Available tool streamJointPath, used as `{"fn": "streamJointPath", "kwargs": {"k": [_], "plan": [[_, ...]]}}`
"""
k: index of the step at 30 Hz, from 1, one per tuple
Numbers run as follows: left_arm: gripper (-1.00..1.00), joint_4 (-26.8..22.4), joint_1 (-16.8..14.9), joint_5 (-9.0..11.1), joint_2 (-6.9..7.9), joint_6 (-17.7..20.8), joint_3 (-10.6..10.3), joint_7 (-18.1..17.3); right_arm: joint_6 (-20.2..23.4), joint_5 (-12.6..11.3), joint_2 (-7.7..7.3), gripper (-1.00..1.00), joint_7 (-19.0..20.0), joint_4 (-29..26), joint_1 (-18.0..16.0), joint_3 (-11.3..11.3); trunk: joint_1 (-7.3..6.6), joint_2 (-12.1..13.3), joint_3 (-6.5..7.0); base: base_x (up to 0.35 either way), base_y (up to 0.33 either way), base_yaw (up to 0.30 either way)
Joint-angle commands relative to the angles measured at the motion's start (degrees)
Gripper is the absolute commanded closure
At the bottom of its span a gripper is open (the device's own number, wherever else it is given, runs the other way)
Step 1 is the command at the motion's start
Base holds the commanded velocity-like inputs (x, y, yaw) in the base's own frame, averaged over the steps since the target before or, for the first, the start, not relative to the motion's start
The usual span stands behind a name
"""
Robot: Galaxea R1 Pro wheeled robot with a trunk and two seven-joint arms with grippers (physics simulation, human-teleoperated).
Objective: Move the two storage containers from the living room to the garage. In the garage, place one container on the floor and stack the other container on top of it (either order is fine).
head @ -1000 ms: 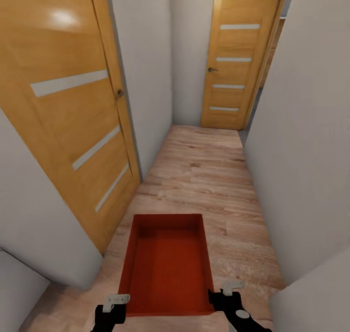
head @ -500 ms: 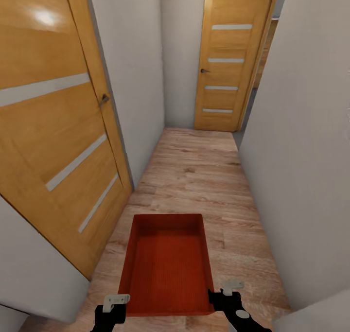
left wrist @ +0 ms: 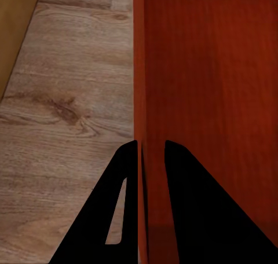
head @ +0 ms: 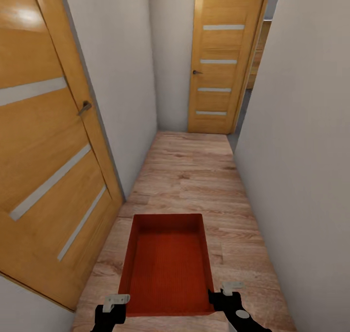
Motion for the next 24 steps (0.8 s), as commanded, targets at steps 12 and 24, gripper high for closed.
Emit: {"fn": "streamJointPath", "kwargs": {"k": [12,24], "plan": [[1.0,-0.1,0.0,0.6,0.04,-0.2,1.0,0.5,-0.2,0.0,-0.91,1.0,-0.7,0.1,0.0,-0.5,0.03,0.0,0.14,0.343,0.0,-0.099],[1.0,-0.1,0.0,0.6,0.04,-0.2,0.9,0.5,-0.2,0.0,-0.91,1.0,-0.7,0.1,0.0,-0.5,0.03,0.0,0.19,0.343,0.0,-0.022]]}}
